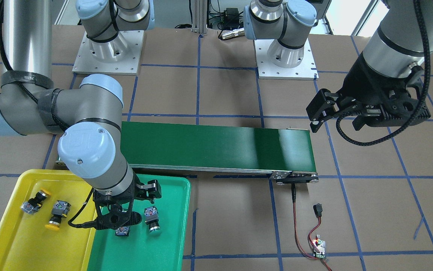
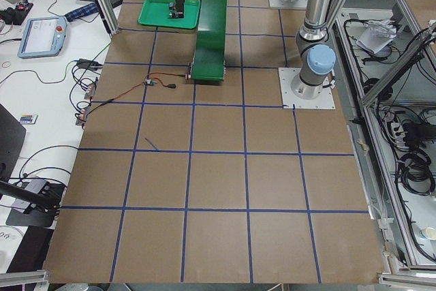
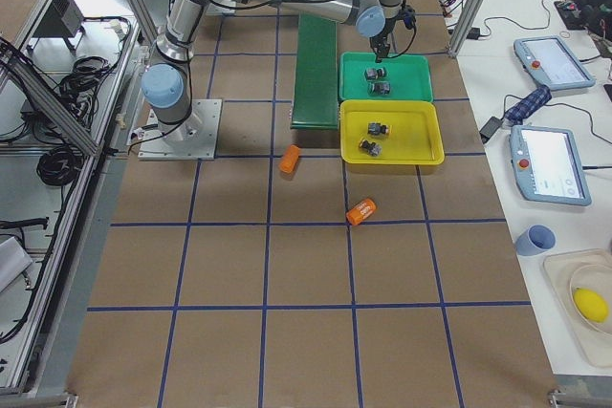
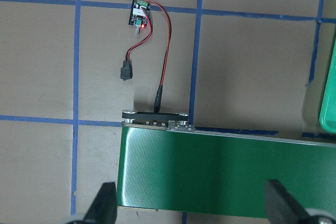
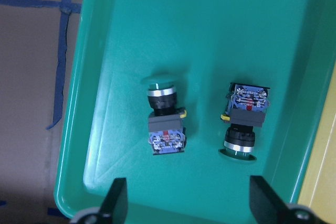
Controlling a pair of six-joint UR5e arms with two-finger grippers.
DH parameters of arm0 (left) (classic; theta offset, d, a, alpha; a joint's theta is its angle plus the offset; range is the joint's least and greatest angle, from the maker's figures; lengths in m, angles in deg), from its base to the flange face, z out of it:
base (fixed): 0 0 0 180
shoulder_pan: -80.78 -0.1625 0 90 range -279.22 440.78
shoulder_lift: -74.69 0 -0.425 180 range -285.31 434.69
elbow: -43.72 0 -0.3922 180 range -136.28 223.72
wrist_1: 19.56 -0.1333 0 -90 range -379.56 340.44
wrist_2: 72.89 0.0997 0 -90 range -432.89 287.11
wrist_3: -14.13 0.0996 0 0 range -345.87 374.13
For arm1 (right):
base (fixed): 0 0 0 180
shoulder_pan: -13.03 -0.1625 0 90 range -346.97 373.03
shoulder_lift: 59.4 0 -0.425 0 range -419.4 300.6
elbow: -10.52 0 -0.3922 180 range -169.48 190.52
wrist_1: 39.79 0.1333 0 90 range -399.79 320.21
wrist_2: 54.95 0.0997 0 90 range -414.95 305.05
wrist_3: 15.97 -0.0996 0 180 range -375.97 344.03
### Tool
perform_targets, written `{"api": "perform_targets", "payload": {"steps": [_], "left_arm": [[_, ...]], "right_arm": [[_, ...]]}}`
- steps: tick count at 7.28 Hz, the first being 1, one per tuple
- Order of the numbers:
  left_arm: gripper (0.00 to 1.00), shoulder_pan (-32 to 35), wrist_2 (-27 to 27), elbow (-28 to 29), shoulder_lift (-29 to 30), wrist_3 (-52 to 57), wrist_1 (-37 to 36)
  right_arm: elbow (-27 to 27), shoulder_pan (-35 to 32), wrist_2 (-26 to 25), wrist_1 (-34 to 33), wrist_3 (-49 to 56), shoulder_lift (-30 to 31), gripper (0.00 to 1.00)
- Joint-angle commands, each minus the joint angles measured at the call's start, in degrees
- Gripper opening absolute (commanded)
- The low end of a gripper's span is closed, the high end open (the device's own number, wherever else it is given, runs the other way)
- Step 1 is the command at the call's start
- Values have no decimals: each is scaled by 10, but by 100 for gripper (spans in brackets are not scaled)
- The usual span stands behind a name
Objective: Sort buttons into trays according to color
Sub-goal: 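Release the green-capped button in the green tray and lift the right gripper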
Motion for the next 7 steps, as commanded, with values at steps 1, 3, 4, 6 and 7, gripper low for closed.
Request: {"api": "perform_targets", "payload": {"steps": [1,3,4,6,7], "left_arm": [[100,0,-2,1,1,0,-1],[100,0,-1,2,0,0,-2],[100,0,-1,1,2,0,-3],[100,0,-1,1,0,0,-2],[100,0,0,1,-2,0,-2]], "right_arm": [[8,5,-3,69,4,50,100],[9,5,-2,159,7,144,100],[8,-2,1,193,6,189,100],[-7,6,1,203,7,248,100],[-11,3,-2,200,7,246,100]]}}
